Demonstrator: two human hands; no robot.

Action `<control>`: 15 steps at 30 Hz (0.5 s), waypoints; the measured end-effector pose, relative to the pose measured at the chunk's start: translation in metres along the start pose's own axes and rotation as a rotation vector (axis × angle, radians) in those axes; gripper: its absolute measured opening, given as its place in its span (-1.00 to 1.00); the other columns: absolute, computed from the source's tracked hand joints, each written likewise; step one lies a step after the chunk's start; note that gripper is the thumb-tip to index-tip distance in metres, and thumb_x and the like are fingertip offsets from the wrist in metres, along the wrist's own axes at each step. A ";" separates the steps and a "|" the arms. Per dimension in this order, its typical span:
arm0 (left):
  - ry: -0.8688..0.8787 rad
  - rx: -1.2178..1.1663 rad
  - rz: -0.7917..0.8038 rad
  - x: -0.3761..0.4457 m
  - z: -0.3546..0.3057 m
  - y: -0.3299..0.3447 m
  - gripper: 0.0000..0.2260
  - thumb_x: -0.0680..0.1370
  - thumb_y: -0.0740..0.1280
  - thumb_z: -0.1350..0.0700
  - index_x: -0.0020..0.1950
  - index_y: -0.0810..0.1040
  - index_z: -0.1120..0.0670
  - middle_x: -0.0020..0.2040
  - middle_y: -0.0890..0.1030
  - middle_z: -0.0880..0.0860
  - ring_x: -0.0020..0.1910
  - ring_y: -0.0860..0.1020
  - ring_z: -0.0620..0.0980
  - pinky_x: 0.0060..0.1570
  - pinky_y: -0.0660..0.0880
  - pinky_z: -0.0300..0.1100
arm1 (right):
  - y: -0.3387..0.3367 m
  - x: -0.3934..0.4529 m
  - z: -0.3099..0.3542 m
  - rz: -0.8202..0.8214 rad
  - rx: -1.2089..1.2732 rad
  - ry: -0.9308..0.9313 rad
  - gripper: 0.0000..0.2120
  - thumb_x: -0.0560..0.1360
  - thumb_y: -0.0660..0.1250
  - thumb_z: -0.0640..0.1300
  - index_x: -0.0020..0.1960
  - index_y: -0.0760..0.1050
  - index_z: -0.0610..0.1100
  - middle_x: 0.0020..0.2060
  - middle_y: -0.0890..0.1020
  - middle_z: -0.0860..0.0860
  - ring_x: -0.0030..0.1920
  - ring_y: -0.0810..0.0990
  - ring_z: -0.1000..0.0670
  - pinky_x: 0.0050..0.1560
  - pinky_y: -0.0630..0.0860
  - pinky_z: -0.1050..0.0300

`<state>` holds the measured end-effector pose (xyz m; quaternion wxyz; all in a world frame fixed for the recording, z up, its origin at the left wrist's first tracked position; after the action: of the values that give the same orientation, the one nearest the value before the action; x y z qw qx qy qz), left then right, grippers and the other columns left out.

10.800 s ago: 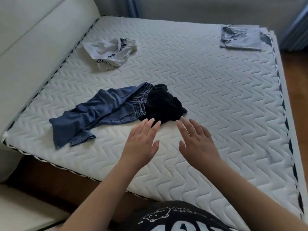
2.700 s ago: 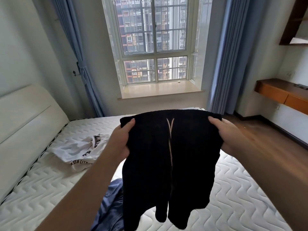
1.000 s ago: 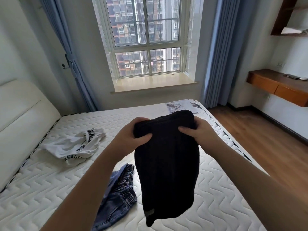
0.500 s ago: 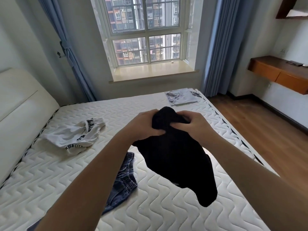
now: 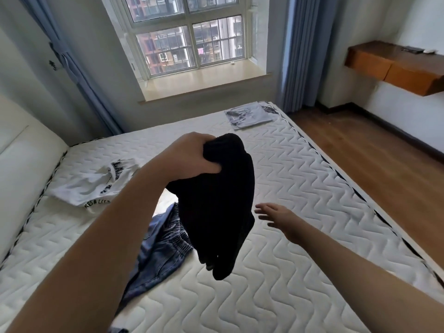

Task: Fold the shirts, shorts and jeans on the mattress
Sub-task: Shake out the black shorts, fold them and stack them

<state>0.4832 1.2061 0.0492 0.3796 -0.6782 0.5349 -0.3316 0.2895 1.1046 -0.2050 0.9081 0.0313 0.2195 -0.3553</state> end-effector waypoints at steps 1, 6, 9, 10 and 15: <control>-0.001 0.013 -0.003 -0.001 -0.002 -0.003 -0.85 0.33 0.48 0.06 -0.14 0.59 -0.06 -0.25 0.64 -0.09 -0.26 0.58 -0.25 -0.27 0.48 -0.28 | 0.005 0.002 -0.010 0.005 -0.001 0.030 -0.78 0.64 0.18 0.10 0.17 0.52 0.06 0.21 0.61 0.03 0.25 0.54 0.02 0.23 0.46 0.04; -0.034 0.041 -0.056 -0.007 -0.008 -0.017 -0.82 0.34 0.48 0.05 -0.09 0.61 -0.02 -0.24 0.63 -0.09 -0.25 0.58 -0.25 -0.28 0.50 -0.33 | 0.018 0.001 -0.048 0.000 0.021 0.250 -0.26 0.45 0.13 0.49 0.38 0.45 -0.02 0.30 0.51 0.07 0.34 0.45 -0.03 0.37 0.27 -0.03; -0.048 0.022 -0.091 -0.010 -0.009 -0.021 -0.86 0.35 0.48 0.07 -0.14 0.59 -0.03 -0.24 0.62 -0.12 -0.27 0.58 -0.24 -0.37 0.45 -0.42 | 0.019 0.002 -0.063 0.072 0.182 0.275 -0.19 0.43 0.05 0.53 0.41 0.45 -0.01 0.31 0.57 0.02 0.38 0.44 -0.02 0.47 0.20 -0.04; -0.053 0.023 -0.099 -0.011 -0.009 -0.021 -0.87 0.35 0.48 0.06 -0.15 0.58 -0.03 -0.24 0.62 -0.12 -0.27 0.58 -0.22 -0.36 0.45 -0.39 | 0.017 0.002 -0.063 0.057 0.260 0.238 -0.24 0.45 0.06 0.50 0.40 0.46 0.00 0.29 0.59 0.03 0.36 0.46 0.00 0.48 0.22 -0.04; -0.074 -0.033 -0.123 -0.016 -0.010 -0.020 -0.81 0.31 0.44 -0.01 -0.13 0.58 -0.01 -0.24 0.63 -0.01 -0.24 0.60 -0.08 -0.20 0.54 -0.10 | 0.002 0.005 -0.045 0.225 0.647 0.078 -0.43 0.59 -0.02 0.36 0.39 0.47 0.09 0.33 0.56 0.06 0.34 0.51 0.03 0.36 0.36 0.03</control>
<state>0.4811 1.2234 0.0711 0.3665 -0.7277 0.4834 -0.3201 0.2774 1.1121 -0.2478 0.8757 0.3551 0.1252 -0.3024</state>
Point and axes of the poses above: each hand's wrist, its own x-axis towards the middle knuckle, its own y-axis out of the palm, z = x × y, the point moved 5 cm from there along x, towards the middle knuckle
